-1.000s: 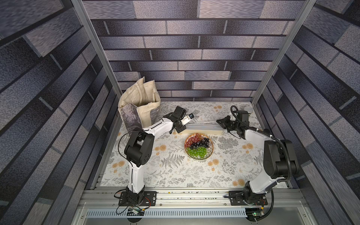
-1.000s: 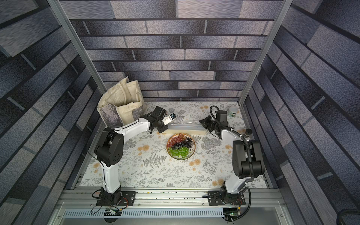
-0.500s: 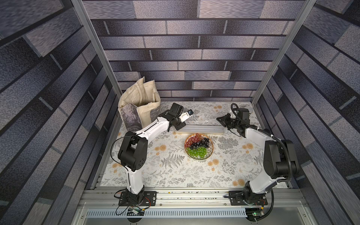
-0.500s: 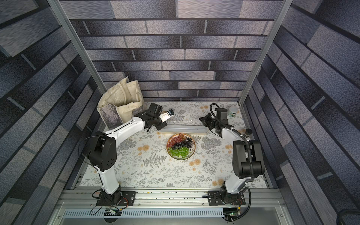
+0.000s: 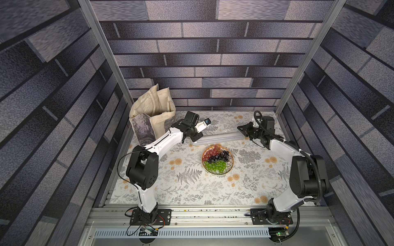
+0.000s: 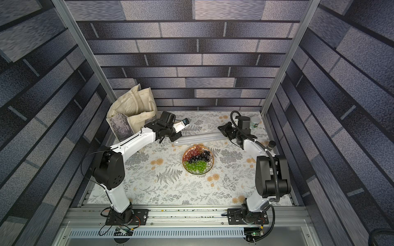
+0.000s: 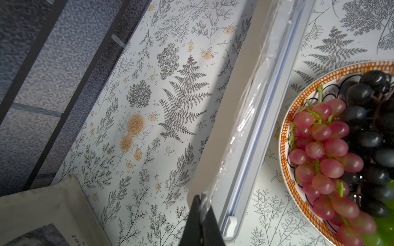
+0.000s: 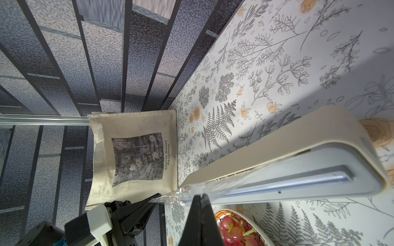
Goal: Wrap the plate with plastic wrap
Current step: Pull the plastic wrap from the plastic wrap cutting box.
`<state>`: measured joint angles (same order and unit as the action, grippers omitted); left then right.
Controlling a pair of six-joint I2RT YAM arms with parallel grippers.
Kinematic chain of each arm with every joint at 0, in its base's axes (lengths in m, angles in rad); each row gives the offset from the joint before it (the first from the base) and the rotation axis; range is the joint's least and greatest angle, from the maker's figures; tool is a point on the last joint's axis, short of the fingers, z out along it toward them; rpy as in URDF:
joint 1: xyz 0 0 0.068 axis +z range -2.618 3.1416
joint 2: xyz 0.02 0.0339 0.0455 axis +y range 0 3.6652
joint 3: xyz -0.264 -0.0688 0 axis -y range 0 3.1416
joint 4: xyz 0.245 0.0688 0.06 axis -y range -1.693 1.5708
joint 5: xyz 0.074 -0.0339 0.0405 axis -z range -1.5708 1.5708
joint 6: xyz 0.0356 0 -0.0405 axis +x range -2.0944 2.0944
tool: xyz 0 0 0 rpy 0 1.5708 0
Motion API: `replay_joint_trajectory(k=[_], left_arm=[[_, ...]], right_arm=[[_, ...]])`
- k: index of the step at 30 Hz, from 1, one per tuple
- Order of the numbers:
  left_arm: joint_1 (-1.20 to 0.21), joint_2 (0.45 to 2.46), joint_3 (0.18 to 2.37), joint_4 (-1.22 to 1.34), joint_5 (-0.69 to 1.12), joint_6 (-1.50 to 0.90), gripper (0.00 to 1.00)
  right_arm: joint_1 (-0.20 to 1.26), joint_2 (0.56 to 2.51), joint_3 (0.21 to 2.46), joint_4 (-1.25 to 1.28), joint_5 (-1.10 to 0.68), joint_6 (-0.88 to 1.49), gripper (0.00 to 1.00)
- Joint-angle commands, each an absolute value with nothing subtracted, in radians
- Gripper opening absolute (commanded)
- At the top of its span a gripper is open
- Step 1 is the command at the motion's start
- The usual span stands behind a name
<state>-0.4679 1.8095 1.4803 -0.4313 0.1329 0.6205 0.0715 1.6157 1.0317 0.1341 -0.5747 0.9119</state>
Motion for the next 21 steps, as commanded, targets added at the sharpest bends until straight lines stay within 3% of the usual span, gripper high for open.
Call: replay_joint_trajectory(k=[1, 21], left_arm=[[-0.454, 1.743, 1.533, -0.45, 0.165, 0.592, 0.0], [-0.442, 1.746, 1.695, -0.529, 0.176, 0.588, 0.0]], right_arm=[[0.061, 1.566, 1.102, 0.161, -0.593, 0.909, 0.0], [0.054, 1.539, 1.227, 0.14, -0.62, 0.924, 0.0]])
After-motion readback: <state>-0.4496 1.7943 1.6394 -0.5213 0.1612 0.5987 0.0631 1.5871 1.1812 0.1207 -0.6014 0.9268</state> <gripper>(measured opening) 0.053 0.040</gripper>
